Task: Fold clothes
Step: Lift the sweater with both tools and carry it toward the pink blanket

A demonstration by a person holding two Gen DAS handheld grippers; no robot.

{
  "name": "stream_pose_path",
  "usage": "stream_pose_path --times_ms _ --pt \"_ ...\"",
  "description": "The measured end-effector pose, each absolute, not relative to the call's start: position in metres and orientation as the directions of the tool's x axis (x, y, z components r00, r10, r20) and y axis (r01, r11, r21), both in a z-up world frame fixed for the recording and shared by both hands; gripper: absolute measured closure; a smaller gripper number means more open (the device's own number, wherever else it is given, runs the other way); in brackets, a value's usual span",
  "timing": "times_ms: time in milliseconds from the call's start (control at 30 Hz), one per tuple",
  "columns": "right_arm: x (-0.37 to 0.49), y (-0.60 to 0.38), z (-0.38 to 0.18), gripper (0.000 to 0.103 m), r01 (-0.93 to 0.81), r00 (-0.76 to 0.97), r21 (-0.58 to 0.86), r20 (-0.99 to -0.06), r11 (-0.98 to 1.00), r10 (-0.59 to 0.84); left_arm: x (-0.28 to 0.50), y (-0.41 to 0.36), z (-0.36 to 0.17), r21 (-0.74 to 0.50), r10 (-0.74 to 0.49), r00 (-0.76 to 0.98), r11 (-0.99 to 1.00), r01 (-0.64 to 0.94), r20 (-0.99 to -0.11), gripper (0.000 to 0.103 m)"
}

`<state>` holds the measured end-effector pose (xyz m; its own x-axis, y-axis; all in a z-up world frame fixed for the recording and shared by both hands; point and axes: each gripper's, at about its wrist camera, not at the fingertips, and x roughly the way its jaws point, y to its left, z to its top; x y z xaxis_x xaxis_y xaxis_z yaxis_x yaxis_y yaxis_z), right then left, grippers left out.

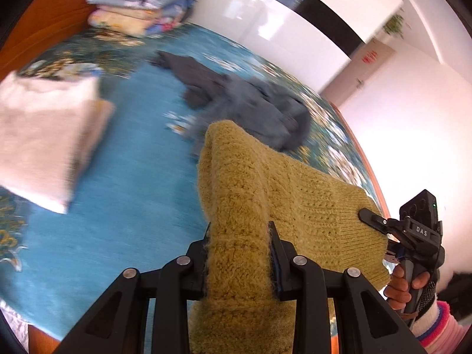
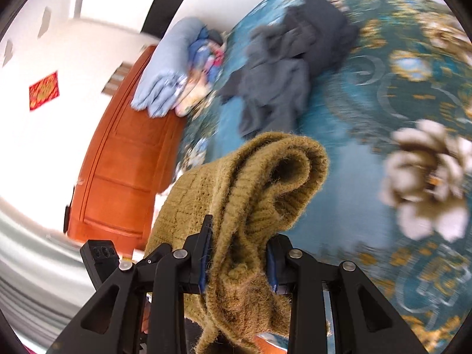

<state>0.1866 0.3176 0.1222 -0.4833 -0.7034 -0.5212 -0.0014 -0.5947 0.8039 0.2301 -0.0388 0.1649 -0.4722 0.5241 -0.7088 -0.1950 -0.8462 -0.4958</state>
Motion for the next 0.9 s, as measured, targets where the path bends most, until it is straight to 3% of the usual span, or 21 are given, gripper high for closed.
stream_pose_path --times_ms 600,900 --pt "0.036 0.028 0.146 0.072 0.262 -0.241 0.831 -0.436 -0.491 -0.867 0.152 -0.314 0.19 -0.426 0.285 -0.625 -0.901 0.084 -0.726 0.071" --pt "-0.005 -0.076 0.127 0.072 0.293 -0.229 0.811 -0.455 -0.506 -0.861 0.101 -0.399 0.159 -0.408 0.228 -0.62 -0.898 0.164 -0.751 0.071"
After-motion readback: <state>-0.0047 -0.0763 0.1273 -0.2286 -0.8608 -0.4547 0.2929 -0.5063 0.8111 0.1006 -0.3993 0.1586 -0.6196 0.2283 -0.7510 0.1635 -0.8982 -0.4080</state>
